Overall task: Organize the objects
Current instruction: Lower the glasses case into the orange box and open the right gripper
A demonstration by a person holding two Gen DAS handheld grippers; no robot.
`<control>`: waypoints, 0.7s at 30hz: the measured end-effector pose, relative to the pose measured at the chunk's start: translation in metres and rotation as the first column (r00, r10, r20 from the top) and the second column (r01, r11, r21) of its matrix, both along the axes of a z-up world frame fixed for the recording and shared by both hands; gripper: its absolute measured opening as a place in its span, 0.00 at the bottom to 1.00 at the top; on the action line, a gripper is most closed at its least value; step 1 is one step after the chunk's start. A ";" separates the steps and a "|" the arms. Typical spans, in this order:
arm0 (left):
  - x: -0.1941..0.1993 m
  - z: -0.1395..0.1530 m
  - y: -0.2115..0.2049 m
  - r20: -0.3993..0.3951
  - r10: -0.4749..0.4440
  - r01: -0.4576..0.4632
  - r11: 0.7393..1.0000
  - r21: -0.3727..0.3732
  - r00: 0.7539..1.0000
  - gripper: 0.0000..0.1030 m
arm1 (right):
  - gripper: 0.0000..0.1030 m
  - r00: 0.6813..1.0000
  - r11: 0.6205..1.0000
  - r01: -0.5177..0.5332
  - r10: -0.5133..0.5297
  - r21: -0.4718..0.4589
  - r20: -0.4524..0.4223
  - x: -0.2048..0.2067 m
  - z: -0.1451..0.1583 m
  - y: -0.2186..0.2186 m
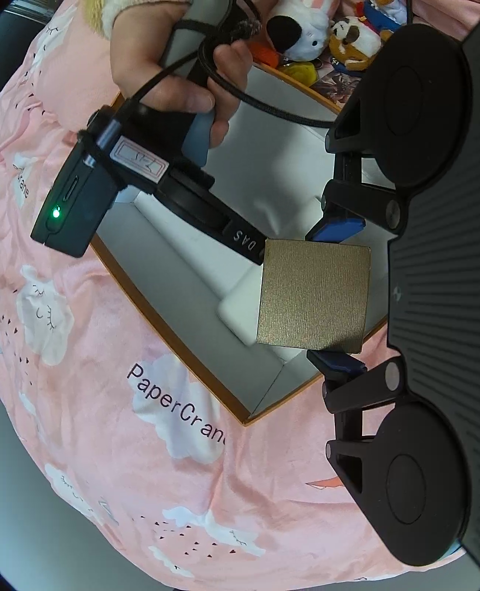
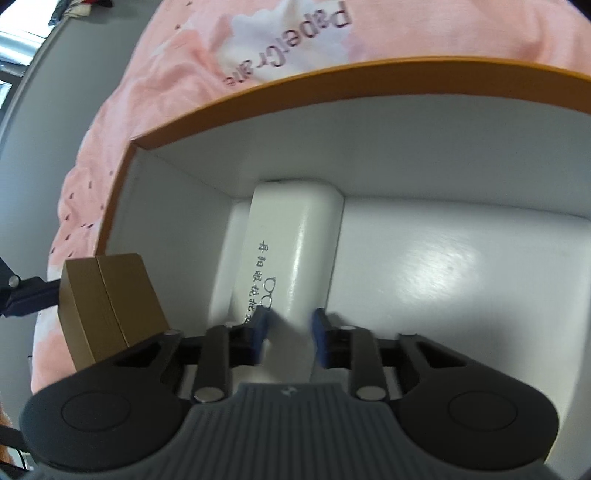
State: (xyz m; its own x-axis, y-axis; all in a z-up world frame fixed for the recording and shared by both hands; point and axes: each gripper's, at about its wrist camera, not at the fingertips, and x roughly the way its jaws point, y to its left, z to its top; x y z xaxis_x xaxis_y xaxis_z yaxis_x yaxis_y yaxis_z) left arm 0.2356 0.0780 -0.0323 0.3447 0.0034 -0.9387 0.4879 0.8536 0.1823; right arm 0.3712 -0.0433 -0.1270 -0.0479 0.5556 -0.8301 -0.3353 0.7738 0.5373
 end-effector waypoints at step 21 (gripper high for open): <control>-0.004 -0.012 -0.011 -0.019 -0.040 0.039 0.996 -0.078 0.999 0.67 | 0.13 0.999 0.997 0.028 -0.031 0.070 0.038 -0.003 0.032 -0.037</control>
